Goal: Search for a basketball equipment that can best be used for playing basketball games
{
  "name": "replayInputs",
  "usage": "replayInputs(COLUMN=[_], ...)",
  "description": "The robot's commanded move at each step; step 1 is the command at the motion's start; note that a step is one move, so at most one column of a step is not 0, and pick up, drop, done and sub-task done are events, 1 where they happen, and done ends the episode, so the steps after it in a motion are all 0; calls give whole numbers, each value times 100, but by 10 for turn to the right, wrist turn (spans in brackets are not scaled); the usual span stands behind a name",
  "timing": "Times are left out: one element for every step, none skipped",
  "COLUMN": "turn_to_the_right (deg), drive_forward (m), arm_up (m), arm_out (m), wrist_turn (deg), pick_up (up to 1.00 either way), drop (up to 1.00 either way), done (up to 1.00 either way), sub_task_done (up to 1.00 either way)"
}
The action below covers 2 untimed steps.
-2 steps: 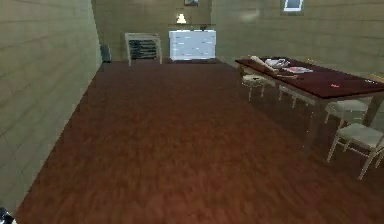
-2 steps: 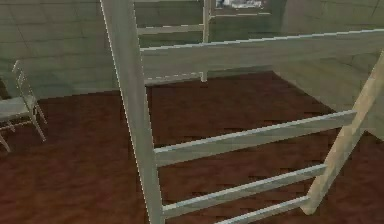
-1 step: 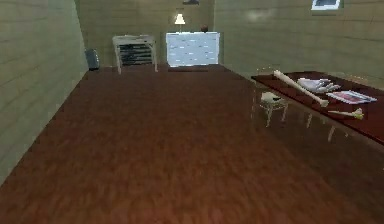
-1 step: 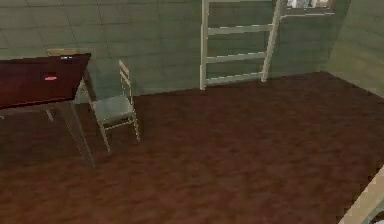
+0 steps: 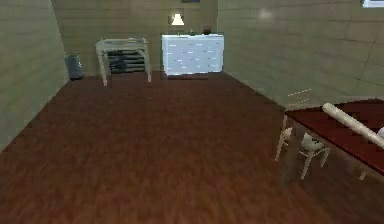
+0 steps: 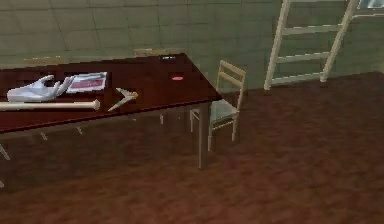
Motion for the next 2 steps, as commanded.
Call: replayInputs(turn_to_the_right=[0,0], drive_forward=[100,100], arm_up=[0,0], arm_out=[0,0], wrist_turn=[0,0], pick_up=[0,0], drop=[0,0], done=[0,0], sub_task_done=[0,0])
